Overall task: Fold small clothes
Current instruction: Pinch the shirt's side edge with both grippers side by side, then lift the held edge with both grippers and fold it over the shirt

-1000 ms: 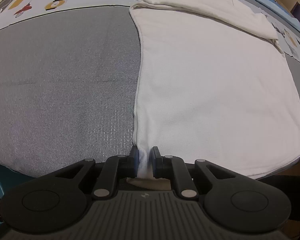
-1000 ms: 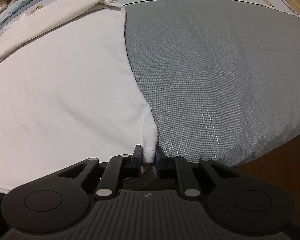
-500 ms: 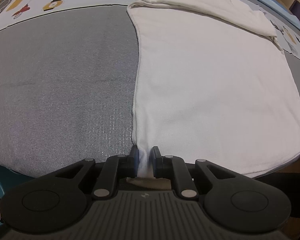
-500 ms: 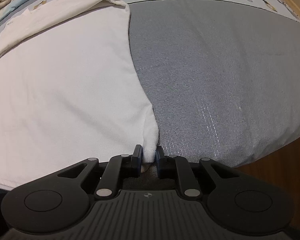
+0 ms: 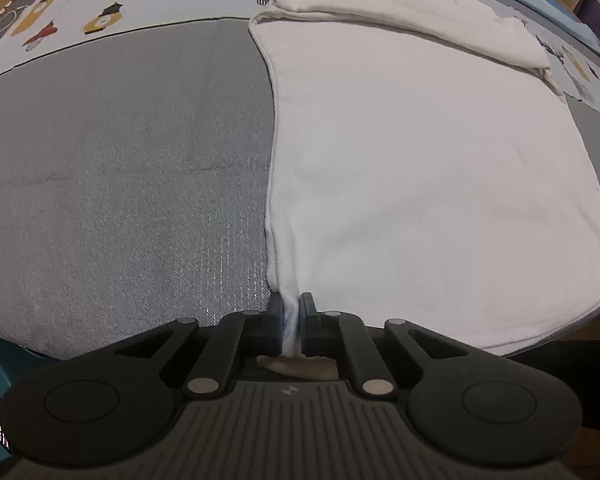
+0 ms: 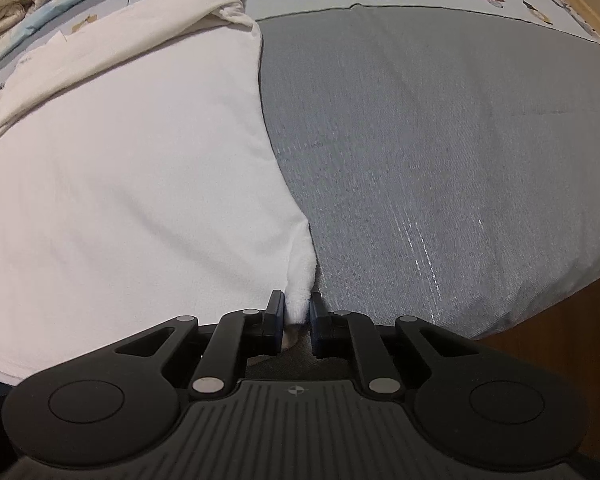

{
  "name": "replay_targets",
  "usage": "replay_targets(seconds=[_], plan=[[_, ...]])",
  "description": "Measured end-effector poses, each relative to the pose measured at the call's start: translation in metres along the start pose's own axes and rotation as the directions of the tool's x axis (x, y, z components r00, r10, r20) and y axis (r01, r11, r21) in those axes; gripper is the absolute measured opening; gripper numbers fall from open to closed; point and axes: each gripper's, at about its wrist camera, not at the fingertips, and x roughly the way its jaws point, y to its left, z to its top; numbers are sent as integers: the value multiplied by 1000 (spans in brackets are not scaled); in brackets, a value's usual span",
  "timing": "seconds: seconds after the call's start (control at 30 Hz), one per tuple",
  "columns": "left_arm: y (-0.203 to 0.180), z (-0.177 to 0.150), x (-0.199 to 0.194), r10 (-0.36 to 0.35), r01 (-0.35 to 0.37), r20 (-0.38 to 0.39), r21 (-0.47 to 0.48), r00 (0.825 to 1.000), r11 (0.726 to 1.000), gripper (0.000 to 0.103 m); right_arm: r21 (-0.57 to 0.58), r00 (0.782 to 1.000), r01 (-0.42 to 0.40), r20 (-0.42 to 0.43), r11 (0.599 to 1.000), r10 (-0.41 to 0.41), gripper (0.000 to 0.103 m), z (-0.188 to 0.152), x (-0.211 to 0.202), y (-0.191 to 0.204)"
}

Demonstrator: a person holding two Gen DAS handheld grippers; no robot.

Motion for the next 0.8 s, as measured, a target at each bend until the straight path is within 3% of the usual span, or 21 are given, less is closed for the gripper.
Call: replay_targets(seconds=[0.27,0.5,0.6,0.8], plan=[[-3,-3,-21,-29,26,106,32,994,999,6,38,993,-61,101,997,57,11,1,-22,-10],[6,-5,-57,-80,75,229,35,970,997,5,48,958,-133,261,990,116,10,2,-60,-14],[14,-7,-76,-112,106,269,36,957,994,5,34,941,-161,305,986,143,10,3,-77,-18],[40,-21,-143,-240,239,351,46,905,970,5,29,903,-256,363,966,228,9,-5,-122,-40]])
